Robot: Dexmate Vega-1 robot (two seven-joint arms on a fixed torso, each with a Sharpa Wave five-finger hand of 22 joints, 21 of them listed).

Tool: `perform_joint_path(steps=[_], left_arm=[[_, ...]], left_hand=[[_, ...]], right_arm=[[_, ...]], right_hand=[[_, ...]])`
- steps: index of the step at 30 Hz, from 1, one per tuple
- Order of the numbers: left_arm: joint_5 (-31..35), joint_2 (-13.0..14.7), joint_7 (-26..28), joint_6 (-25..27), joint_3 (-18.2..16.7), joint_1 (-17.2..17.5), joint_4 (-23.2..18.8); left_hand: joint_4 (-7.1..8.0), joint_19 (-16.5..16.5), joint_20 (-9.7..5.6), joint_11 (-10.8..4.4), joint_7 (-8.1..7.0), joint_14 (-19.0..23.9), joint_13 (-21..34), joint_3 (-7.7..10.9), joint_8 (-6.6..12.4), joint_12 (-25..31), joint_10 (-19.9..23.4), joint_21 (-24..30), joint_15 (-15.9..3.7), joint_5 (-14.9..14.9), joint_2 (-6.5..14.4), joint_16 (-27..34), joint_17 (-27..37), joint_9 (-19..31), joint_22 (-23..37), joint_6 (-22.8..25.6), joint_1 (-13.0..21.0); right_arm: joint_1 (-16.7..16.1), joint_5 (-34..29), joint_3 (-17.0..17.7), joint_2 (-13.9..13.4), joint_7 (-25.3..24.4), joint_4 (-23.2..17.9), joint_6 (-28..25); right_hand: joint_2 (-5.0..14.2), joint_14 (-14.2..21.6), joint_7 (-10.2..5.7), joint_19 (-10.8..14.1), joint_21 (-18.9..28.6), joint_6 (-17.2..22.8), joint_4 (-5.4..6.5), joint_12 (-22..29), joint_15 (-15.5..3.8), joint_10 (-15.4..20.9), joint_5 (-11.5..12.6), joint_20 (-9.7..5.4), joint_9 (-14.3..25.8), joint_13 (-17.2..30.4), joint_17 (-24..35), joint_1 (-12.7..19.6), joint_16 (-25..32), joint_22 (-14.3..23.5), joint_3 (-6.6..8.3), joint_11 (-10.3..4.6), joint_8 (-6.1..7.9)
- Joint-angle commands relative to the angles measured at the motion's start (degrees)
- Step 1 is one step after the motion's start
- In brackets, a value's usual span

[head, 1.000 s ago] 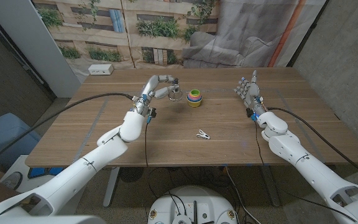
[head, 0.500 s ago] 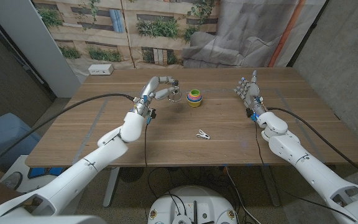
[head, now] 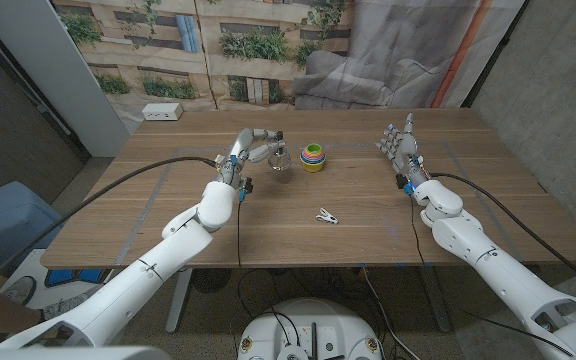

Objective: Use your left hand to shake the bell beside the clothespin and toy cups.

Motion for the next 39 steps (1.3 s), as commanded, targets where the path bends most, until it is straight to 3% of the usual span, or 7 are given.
perform_joint_path(steps=[1, 14, 24, 39], left_arm=[[-8.7, -1.6, -1.1, 6.2, -1.1, 0.6, -2.3], [-21.9, -2.4, -2.3, 17.1, -3.0, 0.4, -5.8], [-26.5, 0.1, -4.3, 20.4, -1.9, -1.5, -6.5], [-31.5, 1.8, -4.8, 23.7, -0.6, -3.3, -7.6]], left_hand=[[0.15, 0.0, 0.21, -1.56, 0.93, 0.6, 0.2, -0.30, 0.23, 0.5, 2.1, 0.0, -7.07, 0.2, 0.7, 0.0, 0.1, 0.1, 0.2, 0.7, 0.1], [0.13, -0.1, 0.27, -1.58, 0.89, 0.6, 0.2, -0.47, 0.27, 0.5, 2.2, 0.0, -6.92, 0.3, 0.7, -0.1, 0.1, 0.1, 0.2, 0.8, 0.2], [0.10, -0.2, 0.43, -1.54, 0.84, 0.7, 0.2, -0.63, 0.29, 0.5, 2.4, 0.0, -6.86, 0.3, 0.8, -0.1, 0.1, 0.1, 0.2, 0.9, 0.3], [0.02, -0.1, 0.53, -1.31, 2.00, 1.0, 0.2, -0.90, 0.43, 0.8, 3.7, 0.0, -6.88, 0.5, 1.1, 0.0, 0.1, 0.2, 0.2, 1.4, 0.6]], right_arm=[[0.0, 0.0, 0.0, 0.0, 0.0, 0.0, 0.0], [0.0, 0.0, 0.0, -0.1, 0.0, 0.0, 0.0], [0.0, 0.0, 0.0, 0.0, 0.0, 0.0, 0.0], [0.0, 0.0, 0.0, 0.0, 0.0, 0.0, 0.0]], right_hand=[[5.61, -0.1, -0.11, 0.4, 0.3, -1.0, -0.12, 0.3, -0.06, 0.0, 0.3, 0.00, 0.3, 0.0, 0.2, 0.2, 0.5, 0.2, -0.34, -0.16, 0.25], [5.61, -0.1, -0.16, 0.4, 0.3, -1.0, -0.12, 0.3, -0.13, 0.0, 0.3, 0.00, 0.3, 0.0, 0.2, 0.2, 0.5, 0.2, -0.34, -0.16, 0.25], [5.61, -0.1, -0.14, 0.4, 0.3, -0.9, -0.12, 0.3, -0.20, 0.0, 0.3, 0.00, 0.3, 0.0, 0.2, 0.2, 0.4, 0.2, -0.34, -0.19, 0.26], [5.60, -0.1, -0.19, 0.4, 0.3, -0.9, -0.13, 0.4, -0.18, 0.2, 0.3, 0.01, 0.3, 0.0, 0.2, 0.2, 0.4, 0.2, -0.35, -0.20, 0.26]])
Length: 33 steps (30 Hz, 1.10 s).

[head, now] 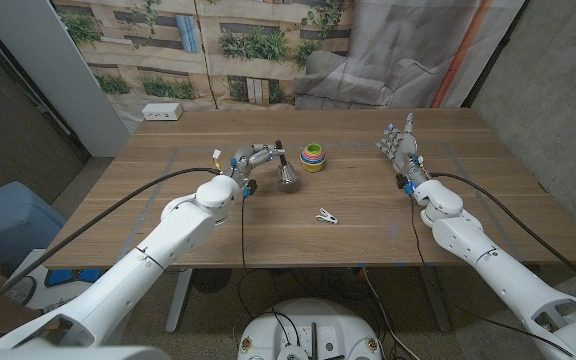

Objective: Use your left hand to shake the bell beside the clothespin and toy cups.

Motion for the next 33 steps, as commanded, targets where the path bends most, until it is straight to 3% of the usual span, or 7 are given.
perform_joint_path(steps=[1, 7, 13, 26, 33], left_arm=[[-5.4, 1.5, -0.7, 3.7, 1.2, -1.5, -0.9], [0.0, 2.5, -1.5, -5.5, 3.2, -1.6, 0.9], [5.5, 1.6, -1.5, -16.7, 4.2, -1.3, 4.5], [18.9, 2.2, 0.3, -26.3, 5.7, -2.1, 9.0], [26.4, 1.9, 3.1, -32.4, 6.1, -2.8, 13.9]], left_hand=[[0.01, 0.2, 0.21, -1.92, 1.73, 0.7, 0.2, -0.44, 0.44, 0.3, 2.6, 0.0, -7.20, 0.4, 0.6, 0.0, 0.1, 0.2, 0.2, 1.7, 0.5], [-0.03, 0.2, 0.25, -1.76, 1.90, 0.7, 0.2, -0.50, 0.40, 0.2, 2.5, 0.0, -7.21, 0.4, 0.7, 0.0, 0.1, 0.2, 0.2, 1.7, 0.7], [-0.04, 0.2, 0.26, -1.98, 1.70, 0.7, 0.2, -0.62, 0.35, 0.1, 2.2, 0.0, -7.17, 0.4, 0.6, -0.1, 0.0, 0.2, 0.2, 1.6, 0.7], [-0.02, 0.1, 0.21, -2.10, 1.32, 0.7, 0.2, -0.83, 0.26, 0.1, 2.4, 0.0, -7.26, 0.4, 0.6, -0.1, 0.0, 0.2, 0.2, 1.5, 0.8], [0.00, 0.0, 0.24, -2.09, 1.28, 0.6, 0.2, -0.92, 0.24, 0.0, 2.3, 0.0, -7.37, 0.4, 0.7, -0.1, 0.0, 0.2, 0.2, 1.5, 0.8]], right_arm=[[0.0, 0.0, 0.0, 0.0, 0.0, 0.0, 0.0], [0.0, 0.0, 0.0, 0.0, 0.0, 0.1, 0.0], [0.0, 0.0, 0.0, 0.0, 0.0, 0.1, 0.0], [0.0, 0.0, 0.0, 0.0, 0.0, 0.0, 0.0], [0.0, 0.0, 0.0, 0.0, 0.0, 0.1, 0.0]], right_hand=[[5.60, -0.1, -0.20, 0.4, 0.3, -0.9, -0.12, 0.4, -0.12, 0.2, 0.3, 0.00, 0.3, 0.0, 0.2, 0.2, 0.4, 0.2, -0.35, -0.19, 0.24], [5.61, -0.1, -0.17, 0.4, 0.3, -0.9, -0.12, 0.3, -0.16, 0.0, 0.3, 0.00, 0.3, 0.0, 0.2, 0.2, 0.4, 0.2, -0.35, -0.23, 0.25], [5.61, -0.2, -0.17, 0.4, 0.3, -0.9, -0.12, 0.3, -0.17, 0.1, 0.3, 0.00, 0.3, 0.0, 0.2, 0.2, 0.4, 0.2, -0.35, -0.19, 0.24], [5.60, -0.1, -0.15, 0.4, 0.3, -0.9, -0.13, 0.3, -0.16, 0.0, 0.3, 0.01, 0.3, 0.0, 0.2, 0.2, 0.5, 0.2, -0.35, -0.28, 0.25], [5.60, -0.1, -0.15, 0.4, 0.3, -0.9, -0.13, 0.3, -0.23, 0.0, 0.3, 0.01, 0.3, 0.0, 0.2, 0.2, 0.4, 0.2, -0.35, -0.18, 0.25]])
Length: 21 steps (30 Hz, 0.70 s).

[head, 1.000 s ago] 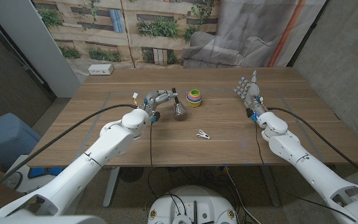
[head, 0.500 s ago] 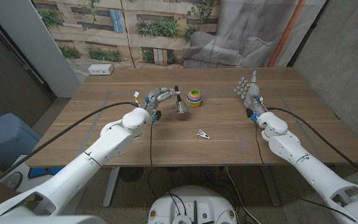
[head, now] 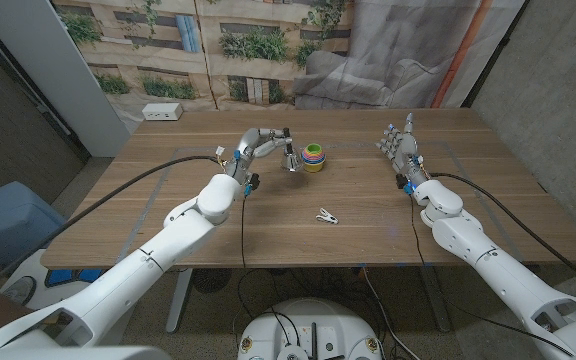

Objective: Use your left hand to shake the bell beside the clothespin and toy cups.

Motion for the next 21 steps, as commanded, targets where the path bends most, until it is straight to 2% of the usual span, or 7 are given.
perform_joint_path(steps=[1, 7, 13, 16, 19, 21], left_arm=[[12.6, -0.2, 3.8, -10.4, 1.0, -1.0, 6.8], [20.4, -0.2, 7.9, -16.0, 1.3, -1.9, 10.2], [25.7, -0.5, 11.1, -19.0, 1.2, -2.2, 11.7], [29.1, -0.3, 12.7, -20.1, 1.4, -2.6, 12.2], [27.5, -0.9, 12.1, -19.1, 0.7, -1.8, 11.5], [29.0, -0.6, 12.6, -18.7, 0.7, -1.8, 11.5]], left_hand=[[0.17, 0.0, 0.25, -2.21, 1.13, 0.3, 0.2, -0.32, 0.30, 0.1, 2.1, -0.1, -7.14, 0.2, 0.5, -0.1, 0.0, 0.2, 0.2, 1.5, 0.4], [0.20, -0.2, 0.24, -2.24, 1.10, 0.3, 0.2, -0.38, 0.25, 0.0, 1.9, -0.1, -7.19, 0.2, 0.6, -0.1, 0.0, 0.2, 0.2, 1.4, 0.5], [0.26, -0.3, 0.20, -2.25, 1.04, 0.4, 0.3, -0.45, 0.24, 0.0, 1.8, -0.1, -7.33, 0.2, 0.8, -0.1, 0.0, 0.2, 0.2, 1.4, 0.5], [0.30, -0.3, 0.18, -2.25, 1.07, 0.6, 0.3, -0.46, 0.24, -0.1, 1.7, -0.1, -7.43, 0.2, 0.9, 0.0, 0.1, 0.2, 0.2, 1.4, 0.6], [0.29, -0.3, 0.14, -2.26, 0.91, 0.6, 0.3, -0.49, 0.23, -0.1, 1.7, -0.1, -7.46, 0.2, 0.9, 0.0, 0.1, 0.2, 0.2, 1.3, 0.6], [0.30, -0.3, 0.14, -2.26, 0.89, 0.6, 0.3, -0.50, 0.24, -0.1, 1.7, -0.1, -7.49, 0.2, 1.0, 0.0, 0.1, 0.2, 0.2, 1.3, 0.6]], right_arm=[[0.0, 0.0, 0.0, 0.0, 0.0, 0.0, 0.0], [0.0, 0.0, 0.0, 0.0, 0.0, 0.0, -0.1], [0.0, 0.0, 0.0, 0.0, 0.0, -0.1, -0.1], [0.0, 0.0, 0.0, 0.0, 0.0, -0.1, -0.1], [0.0, 0.0, 0.0, 0.0, 0.0, -0.1, -0.1], [0.0, 0.0, 0.0, 0.0, 0.0, -0.1, -0.1]], right_hand=[[5.60, -0.1, -0.18, 0.4, 0.3, -0.9, -0.13, 0.3, -0.14, 0.0, 0.3, 0.01, 0.3, 0.0, 0.2, 0.2, 0.5, 0.2, -0.35, -0.16, 0.25], [5.60, -0.1, -0.20, 0.4, 0.3, -0.9, -0.12, 0.3, -0.16, 0.0, 0.4, 0.01, 0.3, 0.0, 0.2, 0.2, 0.4, 0.2, -0.35, -0.14, 0.24], [5.61, -0.1, -0.16, 0.4, 0.3, -1.0, -0.12, 0.3, -0.24, 0.1, 0.4, 0.03, 0.3, 0.0, 0.2, 0.2, 0.4, 0.2, -0.35, -0.23, 0.22], [5.61, -0.1, -0.16, 0.4, 0.3, -0.9, -0.12, 0.3, -0.23, 0.0, 0.4, 0.02, 0.3, 0.0, 0.2, 0.2, 0.4, 0.2, -0.35, -0.21, 0.23], [5.61, -0.1, -0.13, 0.4, 0.3, -0.9, -0.12, 0.3, -0.23, 0.0, 0.4, 0.01, 0.3, 0.0, 0.2, 0.2, 0.4, 0.2, -0.35, -0.22, 0.23], [5.61, -0.1, -0.13, 0.4, 0.3, -0.9, -0.12, 0.3, -0.23, 0.0, 0.4, 0.04, 0.3, 0.0, 0.2, 0.2, 0.4, 0.2, -0.35, -0.18, 0.25]])
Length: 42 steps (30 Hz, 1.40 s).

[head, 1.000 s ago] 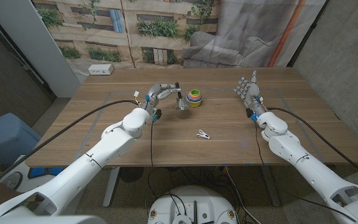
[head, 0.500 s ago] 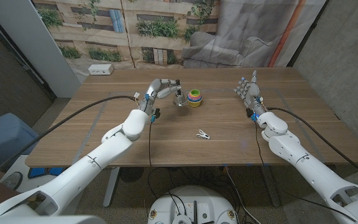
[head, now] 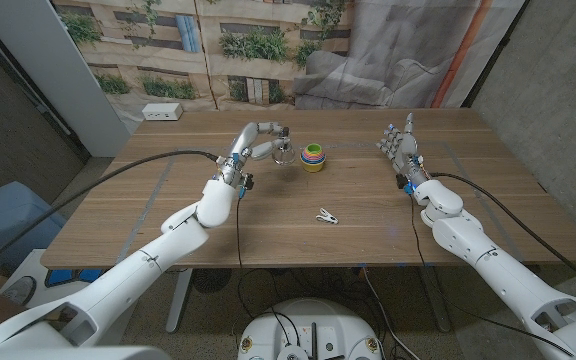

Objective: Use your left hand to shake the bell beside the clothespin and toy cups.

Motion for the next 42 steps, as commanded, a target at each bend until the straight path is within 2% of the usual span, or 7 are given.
perform_joint_path(steps=[1, 6, 11, 15, 26, 37, 42], left_arm=[[8.1, -0.3, 4.2, -3.3, -0.3, -0.1, 2.2], [9.3, -0.1, 4.6, -1.6, -0.7, 0.7, 1.1], [5.2, -0.8, 2.2, 1.0, -1.5, 1.9, -0.1], [0.8, -1.8, -0.4, 5.9, -2.4, 3.1, -2.3], [-9.4, -3.9, -4.4, 15.1, -3.9, 4.5, -6.1], [-18.3, -4.8, -5.5, 23.3, -5.4, 5.5, -9.1], [-21.5, -4.3, -6.5, 26.9, -5.3, 5.3, -10.2]], left_hand=[[0.15, -0.2, -0.11, -2.05, 0.69, 0.7, 0.2, -0.19, 0.20, 0.0, 1.9, -0.1, -7.52, 0.2, 1.1, 0.0, 0.1, 0.2, 0.2, 1.5, 0.1], [0.11, -0.2, -0.10, -2.05, 0.76, 0.7, 0.2, -0.29, 0.22, 0.0, 1.9, -0.1, -7.58, 0.2, 1.0, 0.0, 0.1, 0.2, 0.2, 1.5, 0.2], [0.11, -0.2, -0.08, -2.05, 0.77, 0.8, 0.2, -0.39, 0.26, 0.0, 1.9, -0.1, -7.60, 0.2, 1.0, 0.0, 0.1, 0.2, 0.2, 1.6, 0.2], [0.25, -0.2, -0.09, -2.06, 0.77, 1.2, 0.2, -0.38, 0.24, 0.0, 1.8, -0.1, -7.45, 0.2, 1.2, 0.1, 0.1, 0.2, 0.1, 1.5, 0.1], [0.25, -0.2, 0.01, -2.01, 0.92, 1.5, 0.2, -0.39, 0.24, 0.1, 2.1, -0.1, -7.19, 0.2, 1.1, 0.0, 0.0, 0.2, 0.1, 1.5, -0.1], [0.20, -0.2, 0.08, -2.01, 1.07, 1.6, 0.2, -0.34, 0.21, 0.1, 2.2, -0.1, -7.11, 0.3, 1.0, -0.2, -0.1, 0.2, 0.1, 1.4, -0.2], [0.09, -0.1, 0.13, -2.00, 1.14, 1.5, 0.2, -0.33, 0.24, 0.1, 2.3, 0.0, -7.22, 0.3, 0.9, -0.3, -0.1, 0.2, 0.1, 1.5, -0.1]], right_arm=[[0.0, 0.0, 0.0, 0.0, -0.1, -0.1, -0.1], [0.0, 0.0, 0.0, 0.0, 0.0, -0.1, -0.1], [0.1, 0.0, 0.0, 0.0, 0.0, 0.1, 0.0], [0.1, 0.0, 0.0, 0.0, 0.0, 0.1, 0.0], [0.0, 0.0, 0.0, 0.0, -0.1, 0.0, 0.0], [0.0, 0.0, 0.0, 0.0, -0.1, -0.1, 0.0], [0.0, 0.0, 0.0, 0.0, -0.1, -0.1, -0.1]], right_hand=[[5.61, -0.1, -0.13, 0.4, 0.3, -0.9, -0.12, 0.3, -0.21, 0.0, 0.4, 0.01, 0.3, 0.0, 0.2, 0.2, 0.4, 0.2, -0.35, -0.20, 0.25], [5.61, -0.1, -0.18, 0.4, 0.3, -0.9, -0.13, 0.3, -0.21, 0.0, 0.4, 0.02, 0.3, 0.0, 0.2, 0.2, 0.4, 0.2, -0.35, -0.15, 0.24], [5.61, -0.1, -0.20, 0.4, 0.3, -0.8, -0.12, 0.3, -0.22, 0.1, 0.4, 0.00, 0.3, 0.0, 0.2, 0.2, 0.4, 0.2, -0.35, -0.09, 0.26], [5.61, -0.2, -0.16, 0.4, 0.3, -0.8, -0.13, 0.3, -0.21, 0.1, 0.4, 0.00, 0.3, 0.0, 0.2, 0.2, 0.4, 0.2, -0.35, -0.11, 0.27], [5.61, -0.1, -0.21, 0.4, 0.3, -0.8, -0.13, 0.3, -0.20, 0.1, 0.4, 0.00, 0.3, 0.0, 0.2, 0.2, 0.4, 0.2, -0.35, -0.21, 0.26], [5.61, -0.1, -0.13, 0.4, 0.3, -0.9, -0.13, 0.3, -0.20, 0.1, 0.4, 0.00, 0.3, 0.0, 0.2, 0.2, 0.5, 0.2, -0.35, -0.19, 0.24], [5.61, -0.1, -0.16, 0.4, 0.3, -0.9, -0.13, 0.3, -0.22, 0.1, 0.4, 0.00, 0.3, 0.0, 0.2, 0.2, 0.5, 0.2, -0.35, -0.16, 0.24]])
